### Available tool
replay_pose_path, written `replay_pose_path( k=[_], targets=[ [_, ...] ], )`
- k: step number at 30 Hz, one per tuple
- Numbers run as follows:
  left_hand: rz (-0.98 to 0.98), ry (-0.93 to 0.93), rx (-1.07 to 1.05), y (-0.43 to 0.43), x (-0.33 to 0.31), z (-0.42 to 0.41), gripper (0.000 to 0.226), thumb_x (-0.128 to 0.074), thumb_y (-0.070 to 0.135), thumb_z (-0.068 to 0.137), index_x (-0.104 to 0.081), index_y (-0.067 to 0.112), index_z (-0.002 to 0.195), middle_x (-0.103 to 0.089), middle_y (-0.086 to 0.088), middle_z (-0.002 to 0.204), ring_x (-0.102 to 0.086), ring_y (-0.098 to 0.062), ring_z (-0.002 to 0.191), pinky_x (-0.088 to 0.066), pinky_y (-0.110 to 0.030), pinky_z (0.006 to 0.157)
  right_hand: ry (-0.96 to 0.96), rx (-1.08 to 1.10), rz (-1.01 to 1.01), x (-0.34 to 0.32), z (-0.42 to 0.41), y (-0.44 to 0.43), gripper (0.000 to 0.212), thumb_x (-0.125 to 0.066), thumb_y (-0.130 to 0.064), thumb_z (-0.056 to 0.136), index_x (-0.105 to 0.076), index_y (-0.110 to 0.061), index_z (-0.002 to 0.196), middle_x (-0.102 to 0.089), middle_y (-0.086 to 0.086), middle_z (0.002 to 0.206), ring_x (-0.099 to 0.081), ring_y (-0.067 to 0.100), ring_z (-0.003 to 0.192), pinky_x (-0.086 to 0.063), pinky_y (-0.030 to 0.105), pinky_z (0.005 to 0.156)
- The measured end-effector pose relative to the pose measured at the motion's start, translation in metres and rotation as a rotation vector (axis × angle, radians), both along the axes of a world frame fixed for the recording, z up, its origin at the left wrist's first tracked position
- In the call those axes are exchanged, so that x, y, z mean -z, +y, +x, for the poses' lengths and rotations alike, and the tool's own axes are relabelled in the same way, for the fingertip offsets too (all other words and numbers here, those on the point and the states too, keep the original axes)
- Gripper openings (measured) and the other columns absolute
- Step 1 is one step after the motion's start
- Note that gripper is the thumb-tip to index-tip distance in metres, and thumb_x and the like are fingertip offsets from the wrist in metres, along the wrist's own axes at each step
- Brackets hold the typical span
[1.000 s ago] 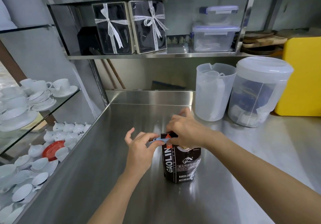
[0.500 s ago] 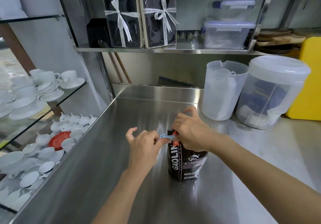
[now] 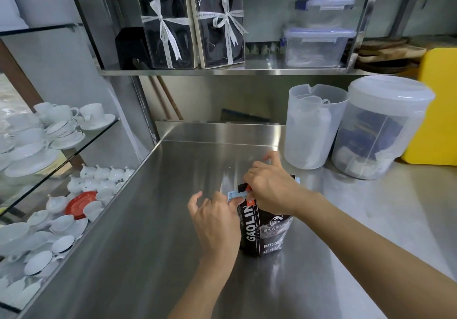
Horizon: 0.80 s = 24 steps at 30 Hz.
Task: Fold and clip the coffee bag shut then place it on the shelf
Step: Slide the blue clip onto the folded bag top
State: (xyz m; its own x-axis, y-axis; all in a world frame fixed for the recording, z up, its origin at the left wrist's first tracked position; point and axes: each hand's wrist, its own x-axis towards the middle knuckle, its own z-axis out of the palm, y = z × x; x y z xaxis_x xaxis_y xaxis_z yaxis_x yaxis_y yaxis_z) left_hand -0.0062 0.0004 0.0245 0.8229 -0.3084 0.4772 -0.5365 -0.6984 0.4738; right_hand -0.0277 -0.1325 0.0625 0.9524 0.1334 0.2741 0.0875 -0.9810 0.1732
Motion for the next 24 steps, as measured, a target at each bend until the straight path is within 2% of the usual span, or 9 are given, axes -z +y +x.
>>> replay_pose_path(
  k=[5,9,14,16,20,22,24],
  targets=[
    [0.026,-0.063,0.001,-0.003,0.003,0.002,0.022,-0.074,0.008,0.071,-0.057,0.002,0.059,-0.056,-0.012,0.043,-0.056,-0.03,0.048,-0.027,-0.034,0.092,-0.034,0.029,0.061,0.004,-0.001,0.002,0.012,-0.051,-0.011,0.079,-0.053,-0.002,0.071,-0.061,0.013,0.075,-0.051,0.03,0.081,-0.013,0.038,0.085],
    [-0.043,-0.047,-0.01,-0.003,0.01,0.006,0.023,-0.073,0.012,0.073,-0.055,0.004,0.061,-0.057,-0.01,0.046,-0.057,-0.029,0.052,-0.025,-0.035,0.091,-0.072,0.044,0.091,0.007,0.001,0.003,0.011,-0.052,-0.009,0.078,-0.055,-0.001,0.071,-0.061,0.015,0.074,-0.051,0.031,0.081,-0.016,0.041,0.087],
    [-0.248,0.148,0.039,0.002,0.02,0.018,0.02,-0.066,0.025,0.08,-0.055,0.01,0.073,-0.063,-0.002,0.065,-0.058,-0.025,0.073,-0.019,-0.03,0.086,-0.03,0.089,0.203,0.007,0.0,0.0,0.021,-0.058,-0.027,0.08,-0.057,-0.007,0.084,-0.061,0.008,0.09,-0.047,0.025,0.097,-0.017,0.043,0.095],
    [-0.292,0.171,0.096,0.0,0.019,0.019,0.017,-0.069,0.022,0.077,-0.056,0.011,0.08,-0.063,0.001,0.075,-0.055,-0.023,0.08,-0.02,-0.027,0.083,0.014,0.1,0.279,0.003,-0.006,-0.009,0.031,-0.063,-0.037,0.076,-0.058,-0.015,0.097,-0.058,0.004,0.101,-0.043,0.021,0.104,-0.015,0.044,0.097],
    [-0.455,0.333,0.255,-0.001,0.02,0.02,0.029,-0.072,0.014,0.074,-0.056,0.018,0.098,-0.058,0.0,0.1,-0.053,-0.017,0.096,-0.039,-0.033,0.087,0.055,0.165,0.448,-0.003,-0.019,-0.032,0.05,-0.068,-0.047,0.068,-0.052,-0.038,0.114,-0.049,-0.002,0.119,-0.036,0.019,0.116,-0.012,0.043,0.098],
    [-0.56,0.466,0.34,0.0,0.022,0.018,0.038,-0.071,0.01,0.074,-0.053,0.028,0.103,-0.058,0.006,0.109,-0.053,-0.01,0.104,-0.041,-0.026,0.088,0.04,0.199,0.596,0.0,-0.023,-0.043,0.07,-0.073,-0.047,0.064,-0.034,-0.053,0.122,-0.04,-0.003,0.132,-0.034,0.018,0.123,-0.013,0.043,0.1],
    [-0.64,0.582,0.421,0.001,0.026,0.017,0.048,-0.071,0.006,0.074,-0.051,0.036,0.105,-0.059,0.011,0.112,-0.056,-0.005,0.105,-0.042,-0.02,0.084,0.032,0.213,0.898,0.006,-0.03,-0.05,0.098,-0.079,-0.044,0.057,-0.012,-0.058,0.127,-0.029,0.0,0.143,-0.032,0.021,0.129,-0.017,0.044,0.105]
  ],
)
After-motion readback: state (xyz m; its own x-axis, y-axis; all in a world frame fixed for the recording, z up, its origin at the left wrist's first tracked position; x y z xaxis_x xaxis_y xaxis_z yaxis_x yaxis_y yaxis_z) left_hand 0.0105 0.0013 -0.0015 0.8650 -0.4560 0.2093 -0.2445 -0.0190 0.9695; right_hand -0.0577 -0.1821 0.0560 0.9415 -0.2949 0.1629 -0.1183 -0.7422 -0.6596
